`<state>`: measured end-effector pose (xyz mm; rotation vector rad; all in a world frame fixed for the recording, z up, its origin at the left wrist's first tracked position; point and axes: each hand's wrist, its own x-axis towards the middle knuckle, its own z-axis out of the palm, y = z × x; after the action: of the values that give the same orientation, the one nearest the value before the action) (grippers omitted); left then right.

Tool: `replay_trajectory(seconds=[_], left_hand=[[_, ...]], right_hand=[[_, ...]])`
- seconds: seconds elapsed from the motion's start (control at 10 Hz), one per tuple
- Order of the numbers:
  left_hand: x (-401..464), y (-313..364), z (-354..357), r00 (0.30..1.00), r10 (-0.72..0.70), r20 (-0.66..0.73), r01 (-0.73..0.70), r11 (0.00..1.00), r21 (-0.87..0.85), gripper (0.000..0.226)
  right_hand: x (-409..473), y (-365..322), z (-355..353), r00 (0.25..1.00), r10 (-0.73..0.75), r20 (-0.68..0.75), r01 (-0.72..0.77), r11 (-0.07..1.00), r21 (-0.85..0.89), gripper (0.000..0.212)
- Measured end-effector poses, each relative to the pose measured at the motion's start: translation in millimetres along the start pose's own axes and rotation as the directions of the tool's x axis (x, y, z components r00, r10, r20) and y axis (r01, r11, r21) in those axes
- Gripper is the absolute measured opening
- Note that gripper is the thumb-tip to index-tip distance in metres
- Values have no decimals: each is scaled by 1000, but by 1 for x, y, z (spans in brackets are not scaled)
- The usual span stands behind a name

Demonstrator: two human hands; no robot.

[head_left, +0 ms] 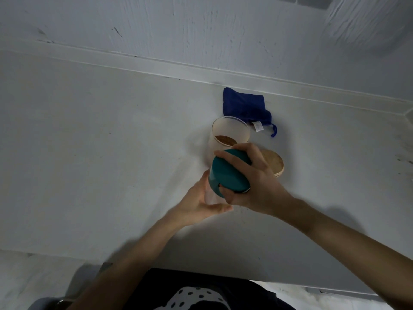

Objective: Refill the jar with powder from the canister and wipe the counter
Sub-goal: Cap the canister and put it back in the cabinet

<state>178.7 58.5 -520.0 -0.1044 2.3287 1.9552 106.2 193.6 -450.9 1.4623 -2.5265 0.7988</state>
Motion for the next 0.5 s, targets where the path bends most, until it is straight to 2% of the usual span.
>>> replay_trajectory(seconds=[0.2, 0.3, 0.4, 0.5], left_hand=[[2, 0, -1, 999, -30, 16, 30, 999, -34, 68], [0, 0, 0, 998, -48, -27, 47, 999, -26, 63], [-4, 1, 1, 998, -29, -48, 28, 999, -24, 60], [-7, 4, 2, 999, -4, -41, 4, 1000, 7, 62]], right_hand=[[-4, 0, 1, 997, 78, -3, -76, 979, 190, 70], [-23, -8, 14, 961, 277, -21, -243, 875, 418, 81], [-38, -17, 23, 909, 417, 13, -349, 744, 570, 86], [-51, -18, 36, 880, 474, 16, -369, 663, 651, 90]])
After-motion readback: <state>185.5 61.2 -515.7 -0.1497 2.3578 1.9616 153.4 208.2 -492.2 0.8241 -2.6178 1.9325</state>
